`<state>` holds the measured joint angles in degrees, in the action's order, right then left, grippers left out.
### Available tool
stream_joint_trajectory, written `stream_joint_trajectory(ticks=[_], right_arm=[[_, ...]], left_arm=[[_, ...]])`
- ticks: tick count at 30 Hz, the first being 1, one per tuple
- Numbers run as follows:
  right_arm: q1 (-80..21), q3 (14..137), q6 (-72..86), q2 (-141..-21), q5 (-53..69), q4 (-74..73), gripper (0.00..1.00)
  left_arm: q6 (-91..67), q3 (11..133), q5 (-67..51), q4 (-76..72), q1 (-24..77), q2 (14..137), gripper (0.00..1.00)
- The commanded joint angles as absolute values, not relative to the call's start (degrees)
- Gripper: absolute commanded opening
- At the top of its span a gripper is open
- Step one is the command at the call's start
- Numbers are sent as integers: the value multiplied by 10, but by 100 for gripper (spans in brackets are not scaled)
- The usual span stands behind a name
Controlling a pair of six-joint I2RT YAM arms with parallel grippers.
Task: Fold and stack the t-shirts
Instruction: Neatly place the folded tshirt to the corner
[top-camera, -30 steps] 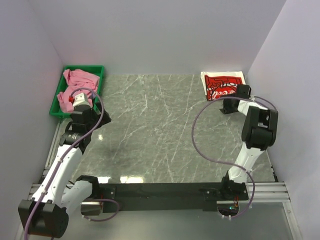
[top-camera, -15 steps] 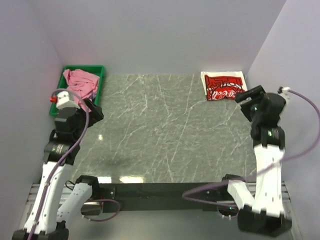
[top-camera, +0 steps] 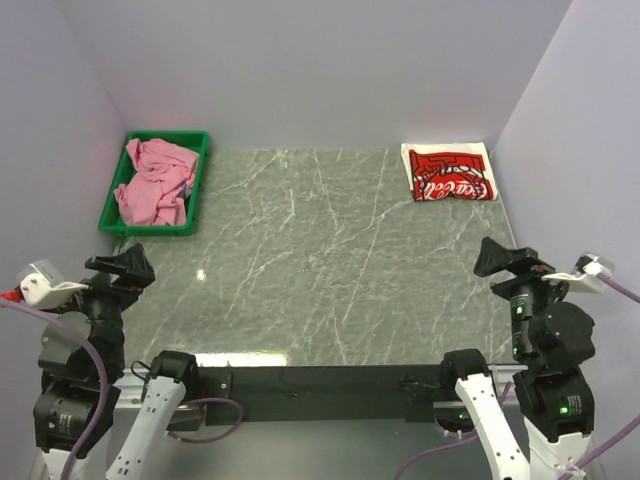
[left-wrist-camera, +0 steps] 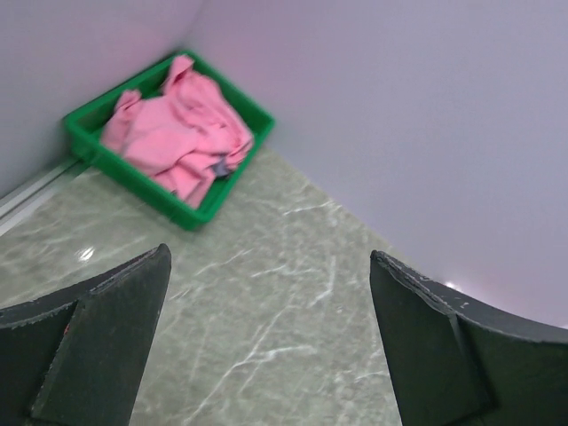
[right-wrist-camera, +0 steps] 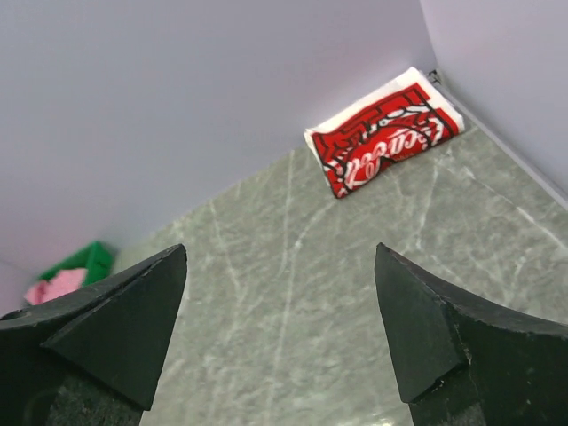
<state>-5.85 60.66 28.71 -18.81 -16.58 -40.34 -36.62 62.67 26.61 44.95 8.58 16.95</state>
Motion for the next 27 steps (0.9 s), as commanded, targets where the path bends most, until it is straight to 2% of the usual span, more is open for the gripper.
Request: stream_joint_trajectory(ticks=[1,10,20,27], right_arm=[[-88,548,230,-158,-206,-366,92],[-94,458,222,-124,-200,-301,92],[-95,441,176,-98,-215,-274,92],[-96,429,170,-90,-224,-268,92]], left_arm=[[-376,592,323,487,95,145,99],[-374,492,330,410,95,25,99],[-370,433,337,363,96,-42,99],[-356,417,341,354,96,-47,99]])
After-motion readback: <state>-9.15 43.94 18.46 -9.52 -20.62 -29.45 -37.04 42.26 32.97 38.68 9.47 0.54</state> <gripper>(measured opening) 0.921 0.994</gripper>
